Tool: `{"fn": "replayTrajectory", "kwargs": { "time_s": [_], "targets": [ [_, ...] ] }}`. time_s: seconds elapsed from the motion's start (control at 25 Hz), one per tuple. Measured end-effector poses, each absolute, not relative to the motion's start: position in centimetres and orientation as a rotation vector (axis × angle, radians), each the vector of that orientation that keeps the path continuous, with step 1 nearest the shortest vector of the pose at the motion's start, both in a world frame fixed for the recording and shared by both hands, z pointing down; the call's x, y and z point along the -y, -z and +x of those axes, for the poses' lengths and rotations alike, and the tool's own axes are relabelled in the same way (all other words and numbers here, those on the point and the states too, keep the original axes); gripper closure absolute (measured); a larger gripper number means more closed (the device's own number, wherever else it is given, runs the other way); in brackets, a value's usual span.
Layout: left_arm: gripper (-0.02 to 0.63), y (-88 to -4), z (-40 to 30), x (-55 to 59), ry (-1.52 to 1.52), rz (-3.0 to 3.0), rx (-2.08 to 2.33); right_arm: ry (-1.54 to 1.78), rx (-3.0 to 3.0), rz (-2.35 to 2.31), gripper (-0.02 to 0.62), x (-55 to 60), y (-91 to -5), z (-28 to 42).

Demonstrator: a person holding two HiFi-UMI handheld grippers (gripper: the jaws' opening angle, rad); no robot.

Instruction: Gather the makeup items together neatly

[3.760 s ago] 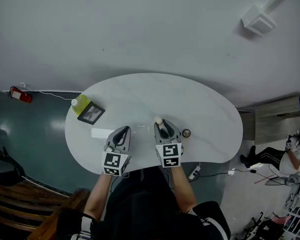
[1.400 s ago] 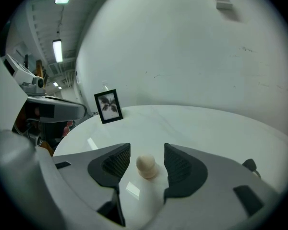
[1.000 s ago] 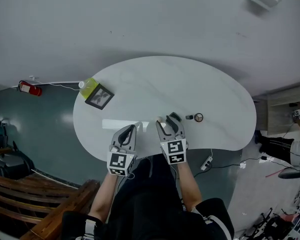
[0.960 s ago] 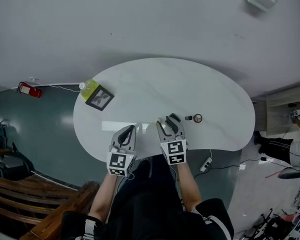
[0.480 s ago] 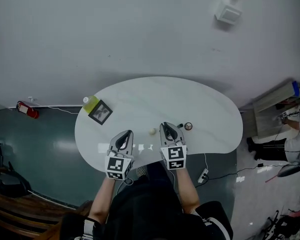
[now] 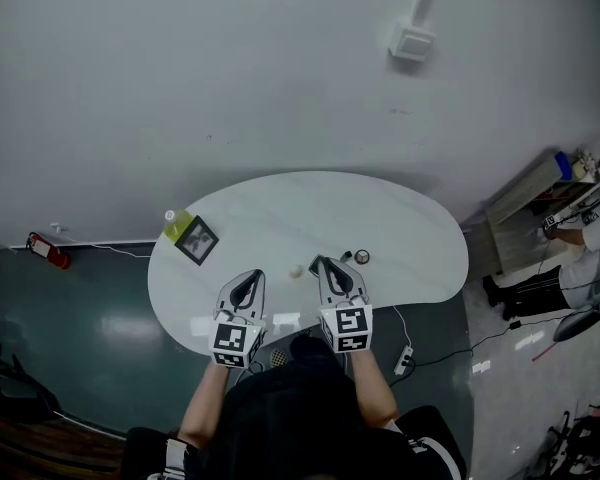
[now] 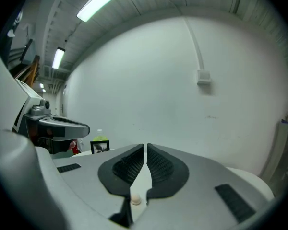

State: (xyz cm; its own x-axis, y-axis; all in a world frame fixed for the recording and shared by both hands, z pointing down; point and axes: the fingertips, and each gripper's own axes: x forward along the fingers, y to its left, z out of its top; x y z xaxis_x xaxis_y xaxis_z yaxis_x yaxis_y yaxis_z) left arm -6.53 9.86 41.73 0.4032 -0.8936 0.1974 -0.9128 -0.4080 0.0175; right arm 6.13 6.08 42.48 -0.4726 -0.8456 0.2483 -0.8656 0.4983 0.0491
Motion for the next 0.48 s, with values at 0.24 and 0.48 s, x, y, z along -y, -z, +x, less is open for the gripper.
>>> {"fn": "replayTrajectory", "kwargs": {
  "time_s": [0.24,0.48],
  "targets": [
    [0.586,-41.1,-5.8,-11.6,-0.225,2.550,1.615,-0.126,2.502,1.490,0.552,-8.3,-42.0,7.3],
    [0.586,-41.0,-5.5,-12.1,-0.223,2.562,1.607,-0.112,2.486,1.511,0.554,-9.3,-42.4,8.0]
  ]
}}
